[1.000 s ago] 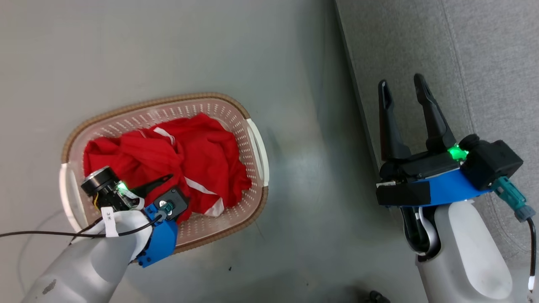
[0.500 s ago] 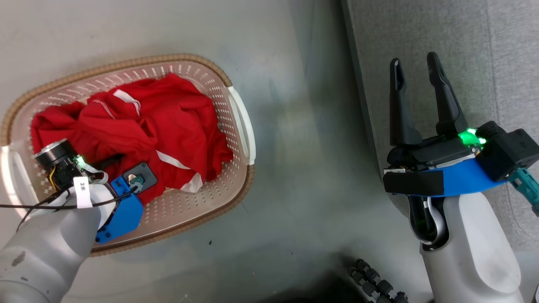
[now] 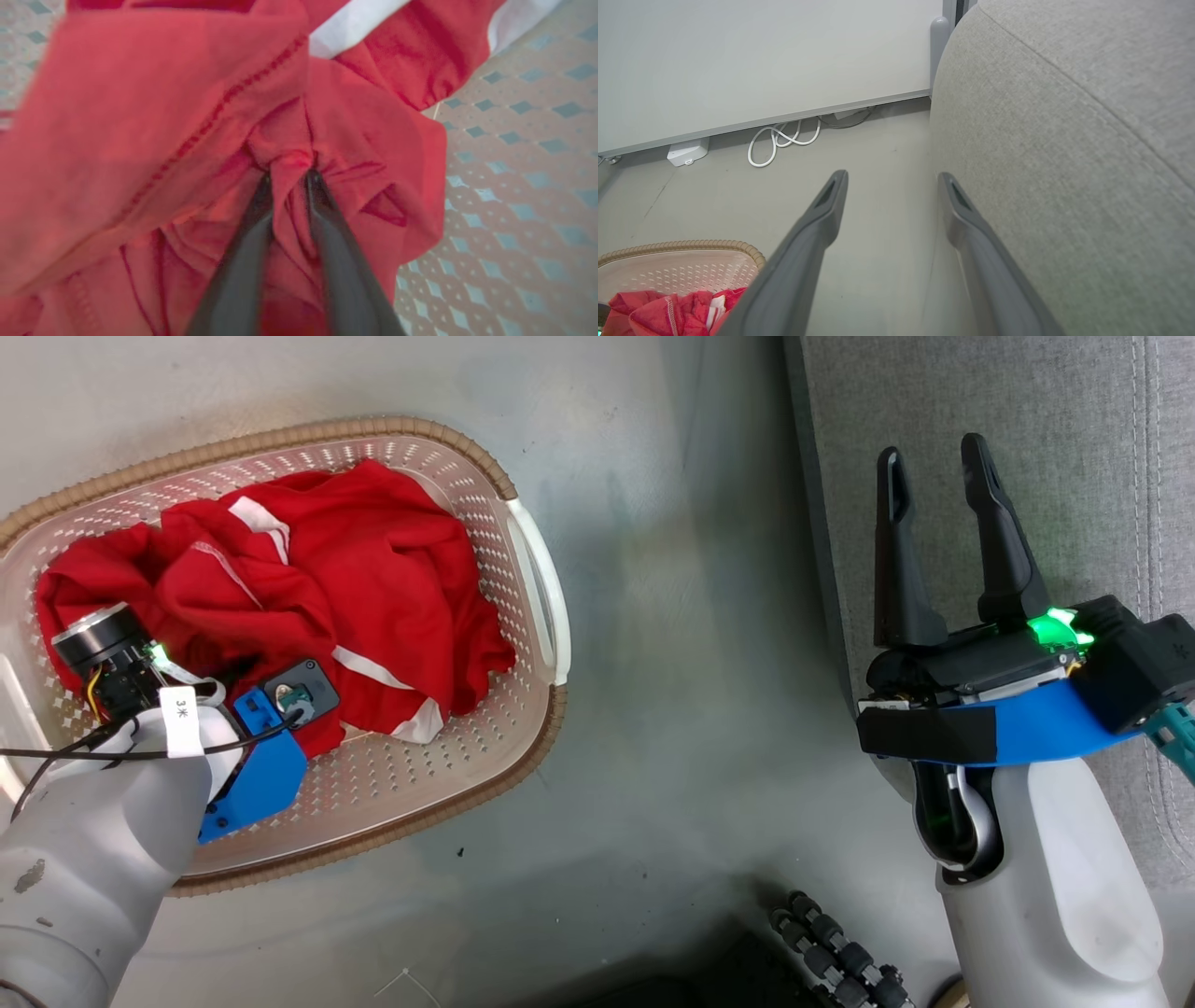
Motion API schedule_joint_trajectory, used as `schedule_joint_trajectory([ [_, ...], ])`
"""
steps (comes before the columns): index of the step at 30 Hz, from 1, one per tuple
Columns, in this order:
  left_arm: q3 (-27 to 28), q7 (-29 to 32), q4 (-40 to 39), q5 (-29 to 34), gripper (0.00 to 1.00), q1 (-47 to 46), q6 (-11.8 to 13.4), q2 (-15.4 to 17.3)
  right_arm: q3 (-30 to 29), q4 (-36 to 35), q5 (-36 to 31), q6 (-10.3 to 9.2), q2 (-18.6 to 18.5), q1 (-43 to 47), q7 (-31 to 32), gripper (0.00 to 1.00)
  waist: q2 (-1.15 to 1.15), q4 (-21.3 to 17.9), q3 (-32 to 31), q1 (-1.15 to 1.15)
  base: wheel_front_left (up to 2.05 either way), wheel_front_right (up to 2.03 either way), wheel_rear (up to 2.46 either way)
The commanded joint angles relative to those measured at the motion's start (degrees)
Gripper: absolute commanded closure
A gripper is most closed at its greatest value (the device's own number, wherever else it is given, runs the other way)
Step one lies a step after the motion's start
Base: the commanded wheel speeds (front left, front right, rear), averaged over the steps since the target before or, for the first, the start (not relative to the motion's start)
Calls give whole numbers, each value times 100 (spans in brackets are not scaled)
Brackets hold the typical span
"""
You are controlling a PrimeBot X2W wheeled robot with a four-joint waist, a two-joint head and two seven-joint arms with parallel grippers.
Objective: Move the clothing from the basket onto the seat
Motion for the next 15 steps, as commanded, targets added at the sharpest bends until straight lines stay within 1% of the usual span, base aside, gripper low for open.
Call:
schedule_joint_trajectory([
  [1, -6, -1, 26, 18, 100, -43, 19, 28, -13, 7, 3, -4, -8, -89, -4, 0, 0, 8, -13, 0, 0, 0, 0],
  [9, 26, -229, 37, -170, 100, 132, 13, -172, -46, 96, -44, -4, -8, -99, -4, 0, 0, 84, -294, 0, 0, 0, 0],
  [15, 133, -531, 36, -388, 100, 310, 27, -442, -111, 174, -148, -4, -8, 20, -4, 0, 0, 220, -704, 0, 0, 0, 0],
])
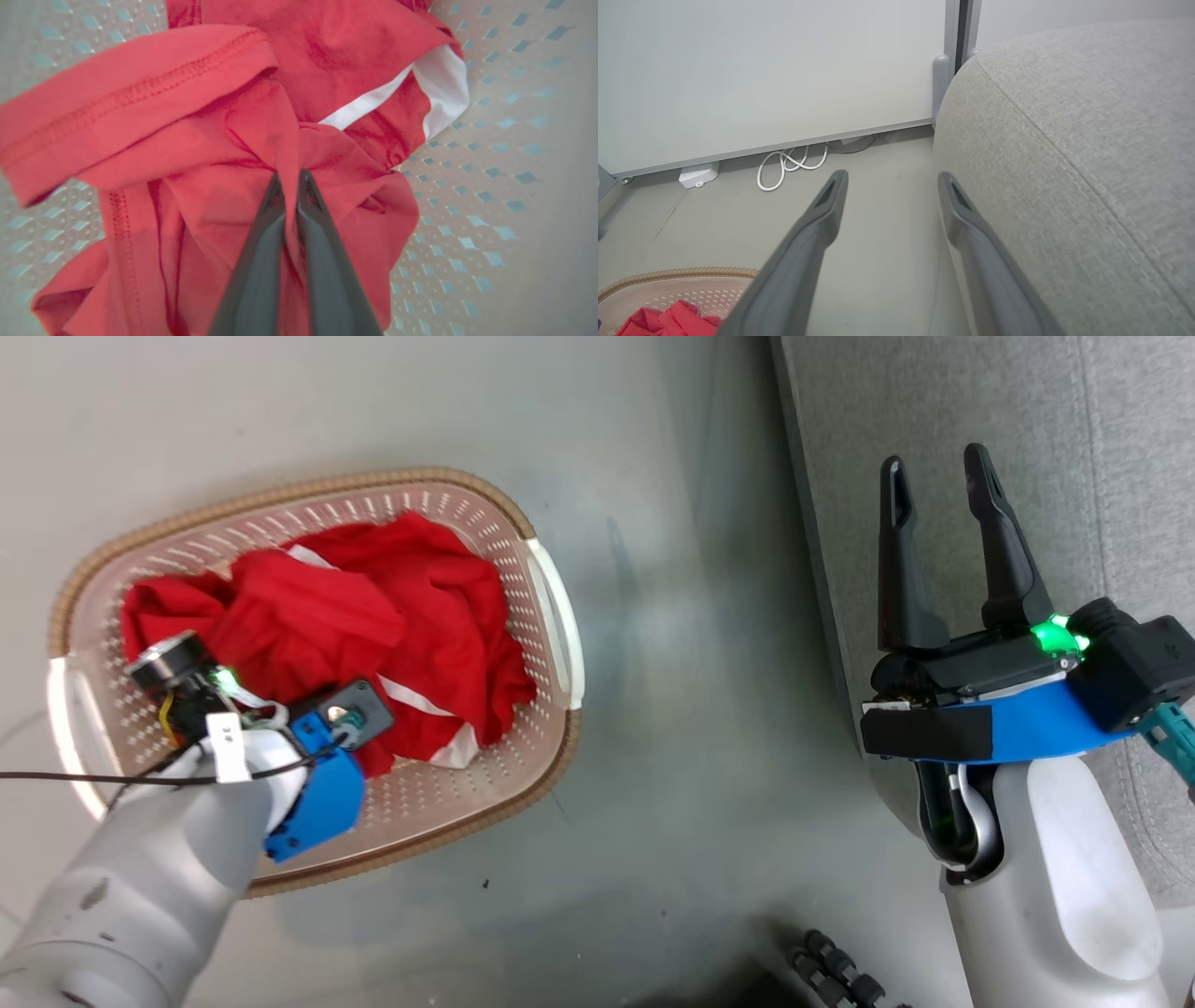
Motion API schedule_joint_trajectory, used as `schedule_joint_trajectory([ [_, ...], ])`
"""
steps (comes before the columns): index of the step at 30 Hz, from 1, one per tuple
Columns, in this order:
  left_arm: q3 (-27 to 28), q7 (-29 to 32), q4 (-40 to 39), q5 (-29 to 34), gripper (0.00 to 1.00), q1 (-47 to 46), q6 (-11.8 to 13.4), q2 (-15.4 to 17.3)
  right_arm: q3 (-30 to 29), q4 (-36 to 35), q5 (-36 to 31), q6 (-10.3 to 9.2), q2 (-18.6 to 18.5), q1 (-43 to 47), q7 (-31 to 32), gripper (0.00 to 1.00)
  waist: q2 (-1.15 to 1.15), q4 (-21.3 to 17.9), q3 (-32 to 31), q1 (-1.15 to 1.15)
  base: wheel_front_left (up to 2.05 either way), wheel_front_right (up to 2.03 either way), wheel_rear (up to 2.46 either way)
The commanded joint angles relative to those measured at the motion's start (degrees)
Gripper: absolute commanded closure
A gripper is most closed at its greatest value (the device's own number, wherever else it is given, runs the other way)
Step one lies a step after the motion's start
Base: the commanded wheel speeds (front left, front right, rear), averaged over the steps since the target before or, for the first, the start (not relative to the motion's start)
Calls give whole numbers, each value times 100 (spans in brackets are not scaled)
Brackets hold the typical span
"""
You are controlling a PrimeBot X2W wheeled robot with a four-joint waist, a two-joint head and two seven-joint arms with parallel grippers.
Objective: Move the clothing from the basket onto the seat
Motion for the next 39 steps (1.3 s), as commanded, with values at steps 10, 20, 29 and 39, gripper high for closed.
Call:
schedule_joint_trajectory([
  [10, 212, -450, -197, -365, 100, 295, 39, -547, -66, 177, -259, -4, -9, 192, -4, 0, 0, 463, -924, 0, 0, 0, 0],
  [20, 681, -519, -1202, -757, 100, 639, 169, -698, -151, 378, -470, -4, -9, 435, -4, 0, 0, 864, -1814, 0, 0, 0, 0],
  [29, 1265, -520, -2492, -829, 100, 981, 371, -535, -209, 533, -585, -4, -25, 738, -4, 0, 0, 1157, -2487, 0, 0, 0, 0],
  [39, 1897, -519, -3634, -792, 100, 1295, 488, -457, -179, 678, -540, -4, -49, 1055, -4, 0, 0, 1275, -3189, 0, 0, 0, 0],
])
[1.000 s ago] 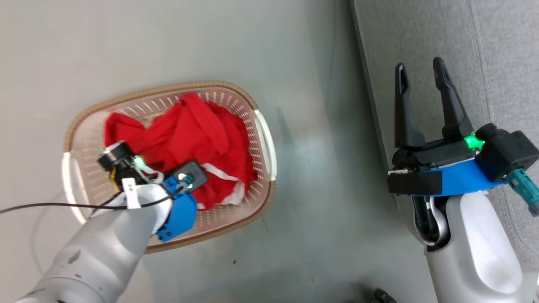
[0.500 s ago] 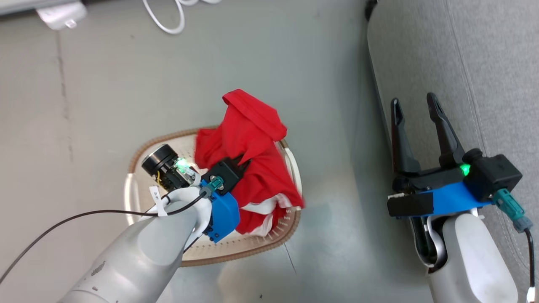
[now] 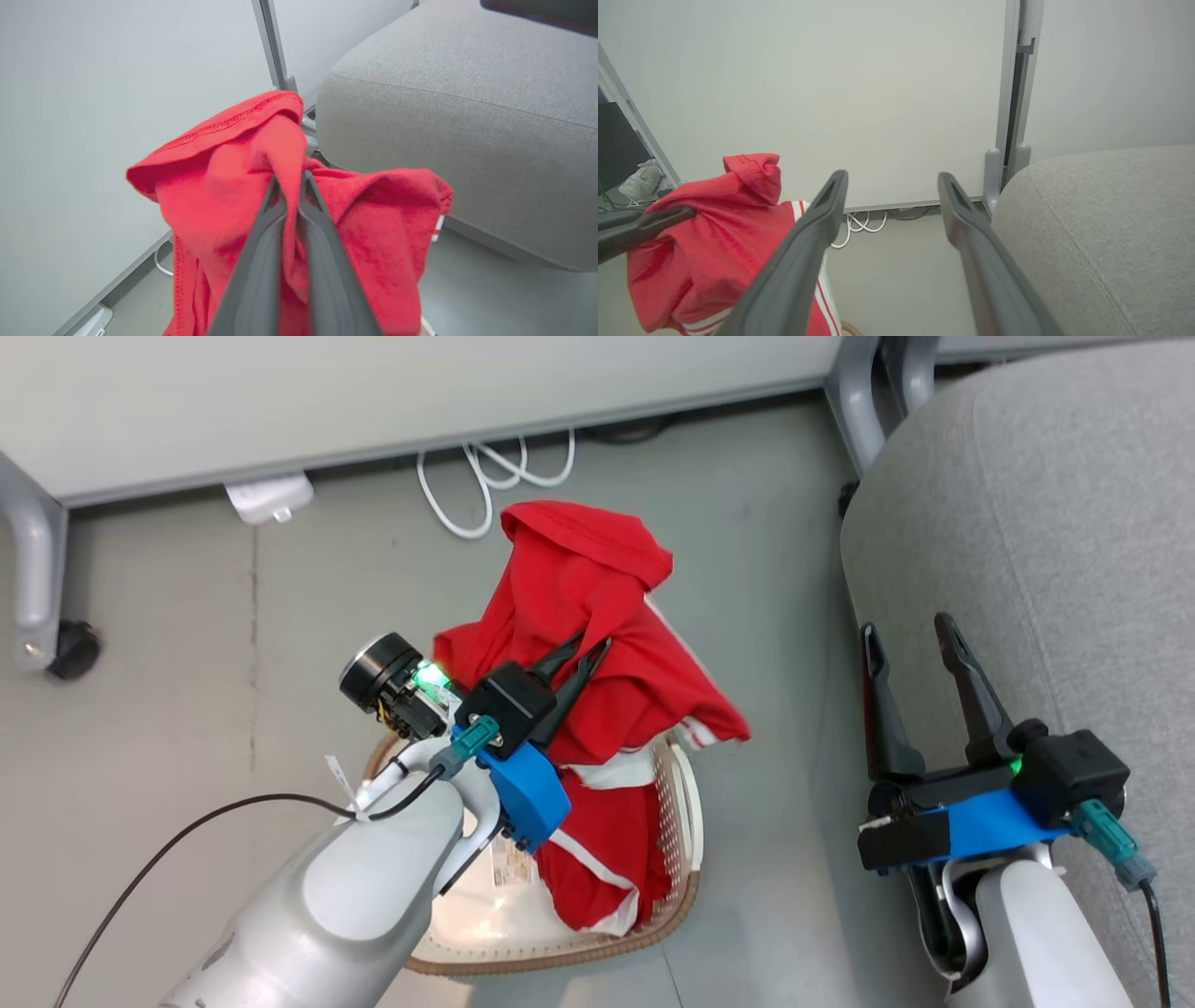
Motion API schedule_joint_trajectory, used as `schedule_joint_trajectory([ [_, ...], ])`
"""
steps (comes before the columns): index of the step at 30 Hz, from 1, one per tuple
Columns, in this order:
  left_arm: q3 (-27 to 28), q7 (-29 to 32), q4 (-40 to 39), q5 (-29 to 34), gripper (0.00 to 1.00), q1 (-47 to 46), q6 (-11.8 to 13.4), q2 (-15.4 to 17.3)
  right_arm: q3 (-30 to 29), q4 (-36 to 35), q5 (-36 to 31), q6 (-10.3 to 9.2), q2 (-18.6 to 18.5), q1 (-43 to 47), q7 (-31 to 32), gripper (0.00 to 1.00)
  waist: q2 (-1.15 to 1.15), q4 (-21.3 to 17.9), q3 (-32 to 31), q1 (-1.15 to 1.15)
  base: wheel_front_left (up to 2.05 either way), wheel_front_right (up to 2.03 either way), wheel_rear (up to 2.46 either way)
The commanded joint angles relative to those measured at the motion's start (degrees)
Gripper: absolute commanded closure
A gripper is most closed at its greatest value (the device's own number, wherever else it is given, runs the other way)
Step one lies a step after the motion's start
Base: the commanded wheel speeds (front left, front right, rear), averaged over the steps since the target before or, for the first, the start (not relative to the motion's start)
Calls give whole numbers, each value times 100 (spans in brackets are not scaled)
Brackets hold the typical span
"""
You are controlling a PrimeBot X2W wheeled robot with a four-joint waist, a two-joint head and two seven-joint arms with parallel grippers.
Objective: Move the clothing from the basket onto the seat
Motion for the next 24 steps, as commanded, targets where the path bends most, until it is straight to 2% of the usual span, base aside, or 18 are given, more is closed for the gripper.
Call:
schedule_joint_trajectory([
  [1, 93, -19, -116, -5, 100, 95, 30, 34, 15, 28, 12, -4, -27, 104, -4, 0, 0, 40, -212, 1, 0, 0, 0],
  [10, 577, -19, -756, -62, 100, 404, 94, 47, 38, 136, 51, -4, -16, 464, -4, 0, 0, 14, -818, 1, 0, 0, 0],
  [24, 760, -19, -950, -107, 100, 755, 78, 119, 1, 166, 68, -4, -8, 819, -4, 0, 0, -21, -1278, 1, 0, 0, 0],
])
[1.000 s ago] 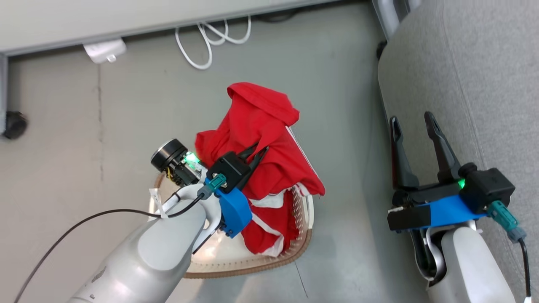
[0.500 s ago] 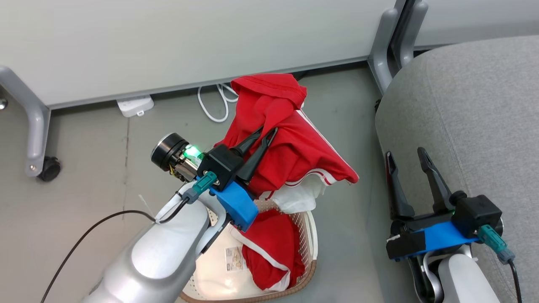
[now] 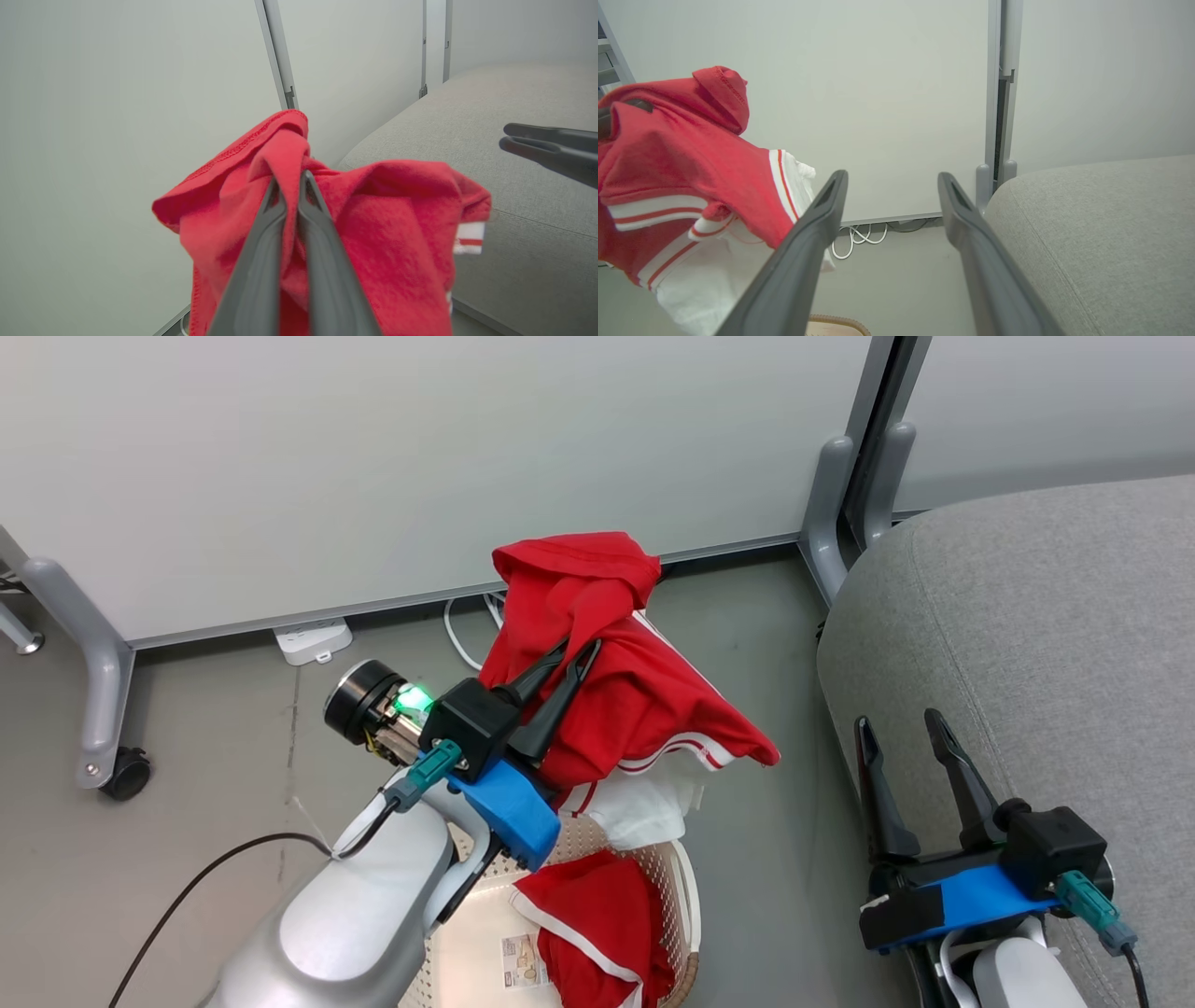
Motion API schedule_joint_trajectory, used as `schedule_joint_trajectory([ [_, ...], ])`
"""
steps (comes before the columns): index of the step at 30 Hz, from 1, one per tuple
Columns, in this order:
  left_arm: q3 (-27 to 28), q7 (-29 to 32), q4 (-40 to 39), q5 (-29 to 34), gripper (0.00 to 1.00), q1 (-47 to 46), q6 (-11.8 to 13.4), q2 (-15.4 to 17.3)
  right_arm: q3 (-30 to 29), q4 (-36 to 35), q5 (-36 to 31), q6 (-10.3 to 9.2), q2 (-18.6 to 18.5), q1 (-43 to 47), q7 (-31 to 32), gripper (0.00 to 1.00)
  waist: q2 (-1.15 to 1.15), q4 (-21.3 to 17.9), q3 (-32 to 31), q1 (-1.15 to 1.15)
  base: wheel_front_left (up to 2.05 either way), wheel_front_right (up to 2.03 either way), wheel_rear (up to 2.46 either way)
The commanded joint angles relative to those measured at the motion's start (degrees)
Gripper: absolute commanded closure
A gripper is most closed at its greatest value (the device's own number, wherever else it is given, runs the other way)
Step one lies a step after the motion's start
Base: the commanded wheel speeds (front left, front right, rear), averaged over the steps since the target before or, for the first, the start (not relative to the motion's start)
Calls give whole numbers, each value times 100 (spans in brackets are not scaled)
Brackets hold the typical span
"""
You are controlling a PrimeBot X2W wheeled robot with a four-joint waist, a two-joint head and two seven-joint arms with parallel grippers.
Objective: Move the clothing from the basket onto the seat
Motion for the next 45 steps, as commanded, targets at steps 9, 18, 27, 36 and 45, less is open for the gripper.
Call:
schedule_joint_trajectory([
  [9, 63, -19, -34, 15, 100, 139, 29, 38, 431, -176, -37, -4, -105, -100, -4, 0, 0, 14, 10, 0, 0, 0, 0],
  [18, 95, -19, -13, 56, 100, 59, 7, 41, 1427, -361, 13, -4, -314, -584, -4, 0, 0, 36, 145, 0, 0, 0, 0],
  [27, 86, -19, 27, 97, 100, -92, -50, -20, 2425, 63, 57, -4, -460, -1272, -3, 0, 0, 93, 271, 0, 0, 0, 0],
  [36, 70, -19, 21, 148, 100, -179, -88, -95, 2921, 1129, -14, -4, -394, -1844, -3, 0, 0, 147, 385, 0, 0, 0, 0],
  [45, 53, -19, 52, 175, 100, -265, -145, -186, 2974, 1851, -214, -4, -197, -2341, -4, 0, 0, 184, 506, 0, 0, 0, 0],
])
